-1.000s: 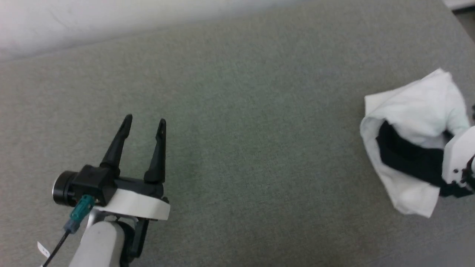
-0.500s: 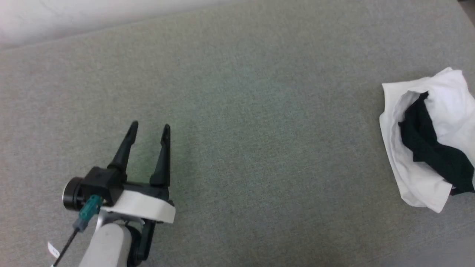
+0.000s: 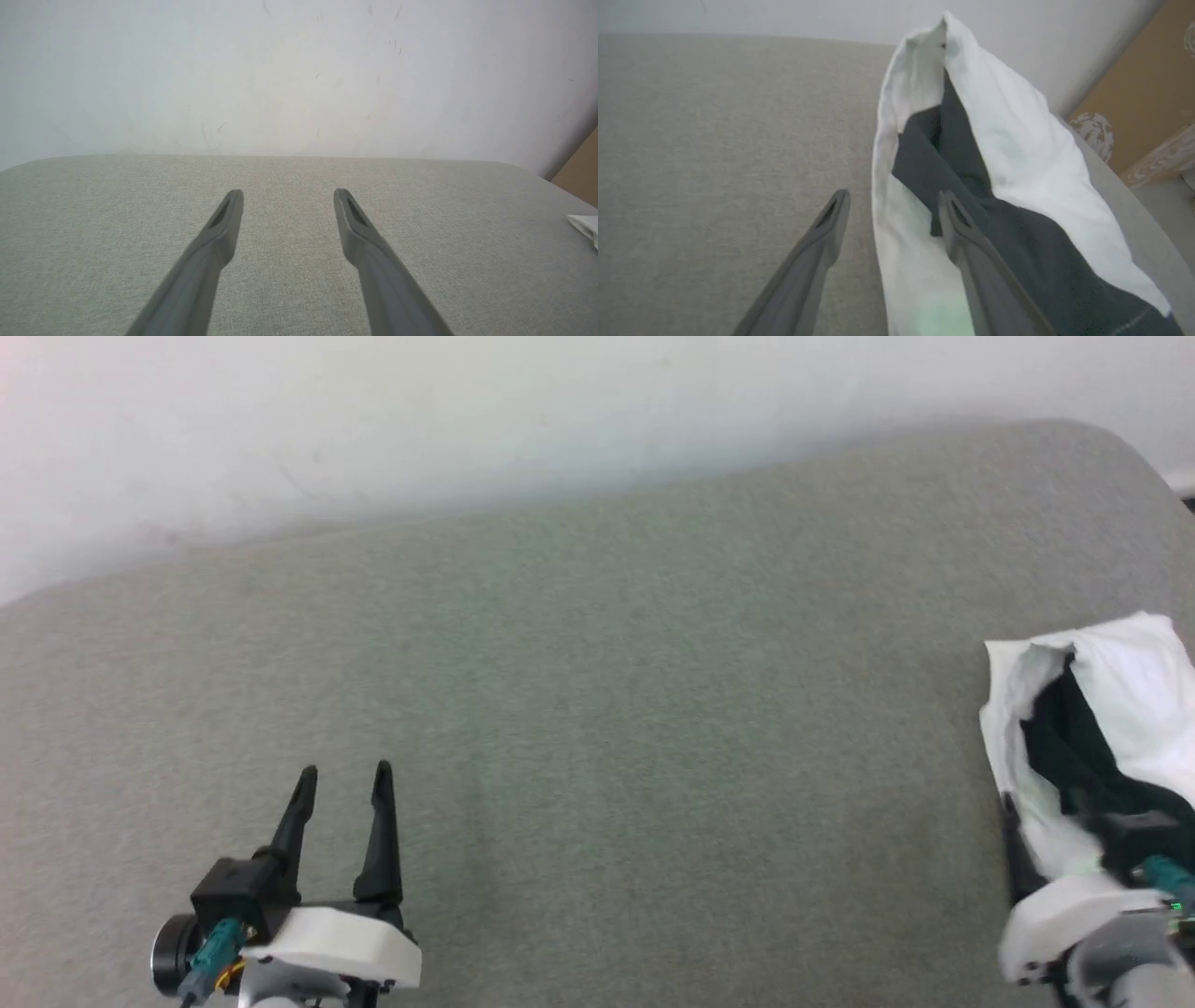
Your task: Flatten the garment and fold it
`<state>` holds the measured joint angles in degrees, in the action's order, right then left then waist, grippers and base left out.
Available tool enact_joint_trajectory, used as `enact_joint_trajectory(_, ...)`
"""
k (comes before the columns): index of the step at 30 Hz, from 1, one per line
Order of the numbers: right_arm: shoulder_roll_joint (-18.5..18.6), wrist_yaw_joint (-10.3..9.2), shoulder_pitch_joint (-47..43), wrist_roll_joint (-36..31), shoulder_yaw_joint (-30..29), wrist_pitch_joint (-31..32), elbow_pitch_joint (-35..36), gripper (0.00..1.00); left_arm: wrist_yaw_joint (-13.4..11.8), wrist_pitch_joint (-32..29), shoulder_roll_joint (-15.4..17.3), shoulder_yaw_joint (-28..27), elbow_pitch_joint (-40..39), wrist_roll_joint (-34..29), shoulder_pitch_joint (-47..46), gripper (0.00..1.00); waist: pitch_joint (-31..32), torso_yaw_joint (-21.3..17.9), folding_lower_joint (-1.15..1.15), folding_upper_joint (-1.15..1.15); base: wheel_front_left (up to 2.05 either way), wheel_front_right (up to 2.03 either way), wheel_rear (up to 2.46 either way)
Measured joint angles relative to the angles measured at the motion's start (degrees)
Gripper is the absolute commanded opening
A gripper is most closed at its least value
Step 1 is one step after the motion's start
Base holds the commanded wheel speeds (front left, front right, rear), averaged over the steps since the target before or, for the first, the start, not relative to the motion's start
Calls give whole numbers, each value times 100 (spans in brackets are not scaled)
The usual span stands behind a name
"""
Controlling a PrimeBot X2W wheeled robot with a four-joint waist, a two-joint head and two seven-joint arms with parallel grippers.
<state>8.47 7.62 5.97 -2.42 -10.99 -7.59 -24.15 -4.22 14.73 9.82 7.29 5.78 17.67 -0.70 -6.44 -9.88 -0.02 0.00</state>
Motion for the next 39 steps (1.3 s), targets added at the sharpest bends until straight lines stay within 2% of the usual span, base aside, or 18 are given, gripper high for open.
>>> enact_joint_trajectory(7, -471, -1, -433, 563, 655, 48, 1184, 100, 7, 0, 86, -221, 19, -74, 136, 100, 289, 533, 1, 0, 0, 0, 0)
enact_joint_trajectory(12, -539, -1, -554, 811, 900, 24, 1895, 100, 179, 0, 245, -359, 4, -123, 162, 100, 445, 848, 2, 0, 0, 0, 0)
enact_joint_trajectory(17, -545, -1, -960, 971, 932, 60, 2359, 100, 363, 0, 299, -369, 12, -162, 344, 100, 669, 977, 2, 0, 0, 0, 0)
enact_joint_trajectory(25, -545, -1, -1579, 993, 903, 322, 2644, 100, 367, 0, 154, -311, -14, -321, 688, 100, 952, 941, 1, 0, 0, 0, 0)
enact_joint_trajectory(38, -543, -1, -1657, 966, 936, 403, 2666, 100, 367, -2, 137, -308, 233, -480, 736, 100, 1021, 945, 2, 0, 0, 0, 0)
enact_joint_trajectory(39, -543, -1, -1657, 966, 937, 403, 2666, 0, 367, -8, 136, -311, 233, -472, 736, 0, 1021, 945, 2, 0, 0, 0, 0)
